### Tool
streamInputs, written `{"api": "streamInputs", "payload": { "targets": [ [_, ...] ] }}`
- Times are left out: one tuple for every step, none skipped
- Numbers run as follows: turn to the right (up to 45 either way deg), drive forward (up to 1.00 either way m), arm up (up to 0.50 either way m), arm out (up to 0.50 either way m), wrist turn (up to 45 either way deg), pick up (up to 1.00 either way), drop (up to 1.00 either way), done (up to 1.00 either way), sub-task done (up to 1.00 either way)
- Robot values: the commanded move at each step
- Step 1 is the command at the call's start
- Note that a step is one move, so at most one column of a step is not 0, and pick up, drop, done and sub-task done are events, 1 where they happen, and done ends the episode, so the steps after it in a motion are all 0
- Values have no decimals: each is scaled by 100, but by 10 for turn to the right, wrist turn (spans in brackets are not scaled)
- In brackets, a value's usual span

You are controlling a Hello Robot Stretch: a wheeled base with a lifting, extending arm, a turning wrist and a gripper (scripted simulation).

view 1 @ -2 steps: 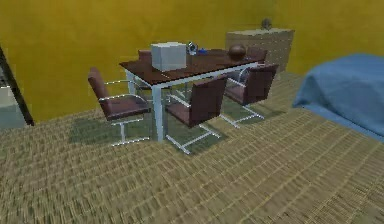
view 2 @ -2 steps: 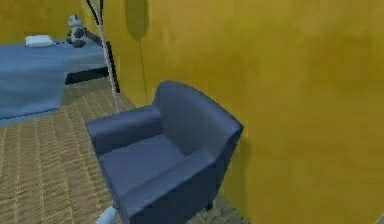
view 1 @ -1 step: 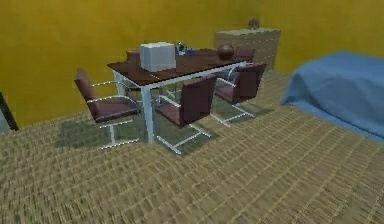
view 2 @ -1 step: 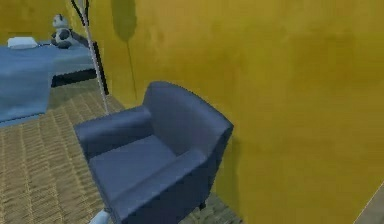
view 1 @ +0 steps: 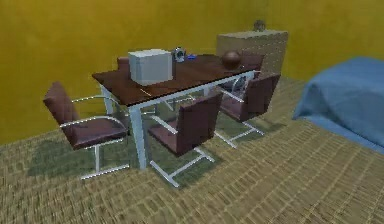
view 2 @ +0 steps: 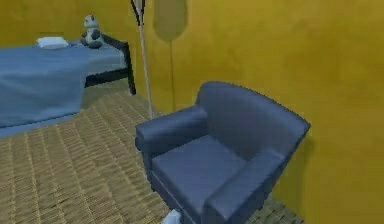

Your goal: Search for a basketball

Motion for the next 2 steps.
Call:
{"api": "streamInputs", "payload": {
  "targets": [
    [270,0,0,0,0,0,0,0,0],
    [0,100,0,0,0,0,0,0,0]
  ]
}}
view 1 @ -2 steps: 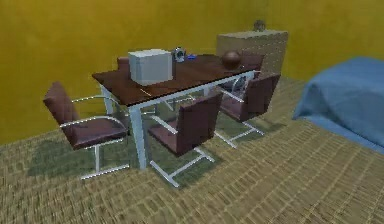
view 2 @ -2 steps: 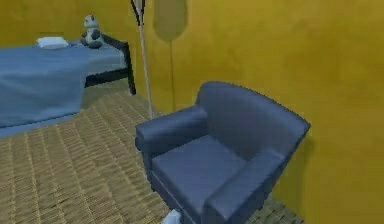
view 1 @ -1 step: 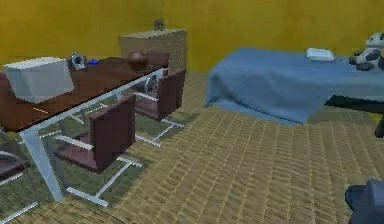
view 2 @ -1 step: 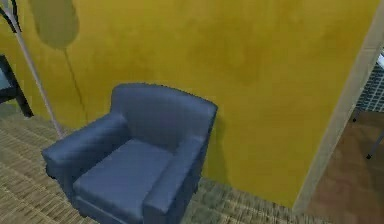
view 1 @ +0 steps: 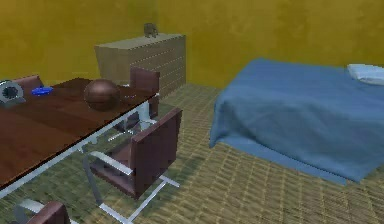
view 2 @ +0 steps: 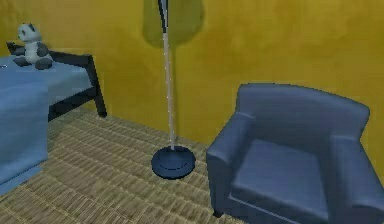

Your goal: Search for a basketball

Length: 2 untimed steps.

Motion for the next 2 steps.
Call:
{"api": "streamInputs", "payload": {
  "targets": [
    [90,0,0,0,0,0,0,0,0],
    [0,35,0,0,0,0,0,0,0]
  ]
}}
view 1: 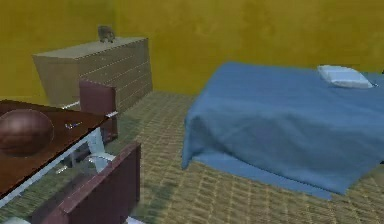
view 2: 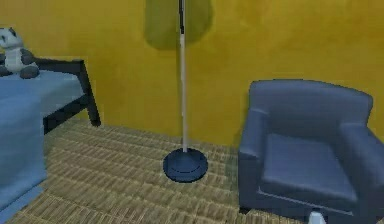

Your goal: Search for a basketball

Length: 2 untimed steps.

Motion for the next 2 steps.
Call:
{"api": "streamInputs", "payload": {
  "targets": [
    [-420,0,0,0,0,0,0,0,0],
    [0,0,0,0,0,0,0,100,0]
  ]
}}
